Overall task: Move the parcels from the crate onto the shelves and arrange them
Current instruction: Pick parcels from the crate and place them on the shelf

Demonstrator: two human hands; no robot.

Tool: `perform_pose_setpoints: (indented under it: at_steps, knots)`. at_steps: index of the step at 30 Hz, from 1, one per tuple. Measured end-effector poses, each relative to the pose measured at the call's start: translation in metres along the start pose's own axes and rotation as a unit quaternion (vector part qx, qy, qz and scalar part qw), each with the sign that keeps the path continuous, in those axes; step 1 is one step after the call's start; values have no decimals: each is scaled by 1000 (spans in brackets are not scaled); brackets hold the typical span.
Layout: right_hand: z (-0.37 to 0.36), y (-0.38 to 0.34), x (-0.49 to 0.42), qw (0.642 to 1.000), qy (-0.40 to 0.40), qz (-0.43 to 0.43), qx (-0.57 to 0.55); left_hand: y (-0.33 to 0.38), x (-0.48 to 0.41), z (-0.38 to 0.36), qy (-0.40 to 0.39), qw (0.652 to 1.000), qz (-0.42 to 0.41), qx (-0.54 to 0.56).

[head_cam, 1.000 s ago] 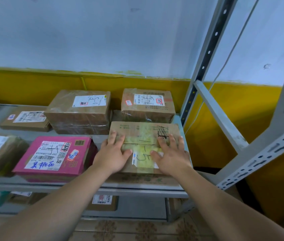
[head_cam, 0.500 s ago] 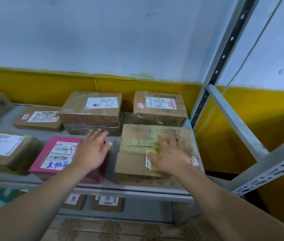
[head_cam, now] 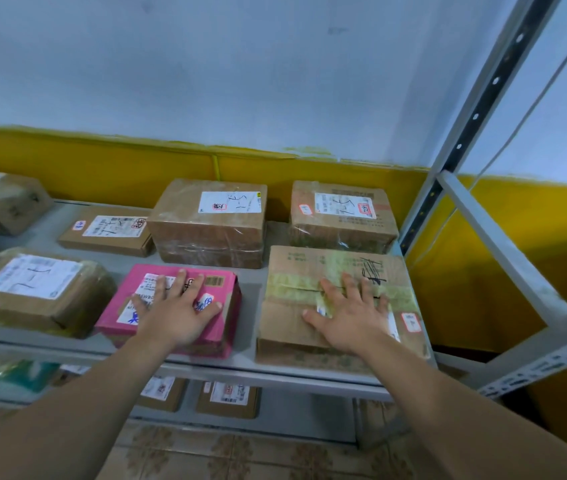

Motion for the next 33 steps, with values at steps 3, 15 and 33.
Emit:
perform_pose_setpoints:
  at_steps: [3,15,33]
  knots:
    - [9,2,-3,1000,-7,14,0,11,1,11,-8,999,15,33]
    - [16,78,-9,992,84,-62,-67,143,10,19,-17,980,-165,106]
    - [11,42,-59,998,60,-37,8,173,-33,21,52,977,-200,49]
Point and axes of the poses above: each hand's wrist, its own x-axis away from the middle knuckle, its own z-axis out of the back of the hand, y = z × x, the point moved 1 cm from there along -x, towards the middle knuckle, and after that the axes turned 11 degrees about y, right-handed, at the moved point
